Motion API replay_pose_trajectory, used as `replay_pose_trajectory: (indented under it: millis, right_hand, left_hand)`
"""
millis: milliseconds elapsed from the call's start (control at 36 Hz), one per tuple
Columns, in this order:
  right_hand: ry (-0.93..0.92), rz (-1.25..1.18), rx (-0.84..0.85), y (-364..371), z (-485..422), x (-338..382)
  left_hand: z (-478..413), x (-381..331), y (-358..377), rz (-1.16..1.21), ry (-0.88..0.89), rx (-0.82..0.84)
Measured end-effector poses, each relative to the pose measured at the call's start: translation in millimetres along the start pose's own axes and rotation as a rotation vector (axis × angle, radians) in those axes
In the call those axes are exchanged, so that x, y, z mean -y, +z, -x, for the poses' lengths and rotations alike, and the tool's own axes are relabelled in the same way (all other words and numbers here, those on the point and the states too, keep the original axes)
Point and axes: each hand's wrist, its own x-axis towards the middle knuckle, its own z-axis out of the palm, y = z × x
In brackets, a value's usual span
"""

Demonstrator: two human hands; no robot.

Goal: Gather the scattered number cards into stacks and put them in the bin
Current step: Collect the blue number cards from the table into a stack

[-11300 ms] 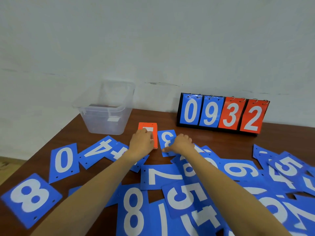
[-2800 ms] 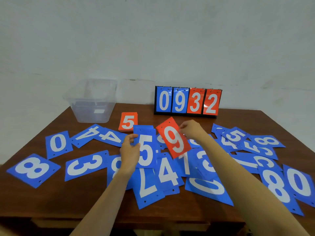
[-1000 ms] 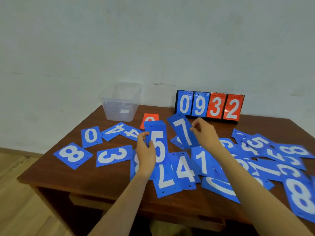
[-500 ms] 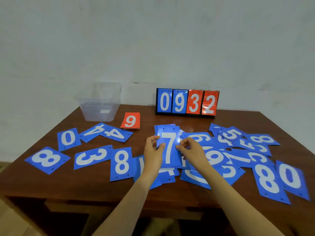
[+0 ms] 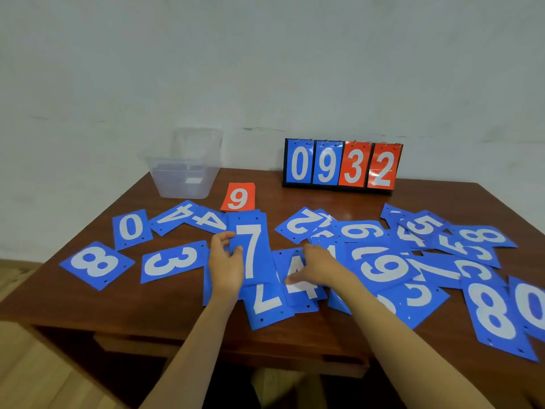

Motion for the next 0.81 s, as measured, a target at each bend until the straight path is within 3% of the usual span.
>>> replay_pose_trajectory:
  millis: [361, 806]
  right_hand:
    - [0.089, 0.217, 0.226, -21.0, -26.9, 20.1]
    - [0.198, 0.132, 0.118, -22.8, -25.1, 16.6]
  left_hand:
    - [-5.8, 11.5, -0.4, -0.006, -0.031, 0.043]
    - [-3.0, 9.5, 3.1, -0.020, -0.076, 0.061]
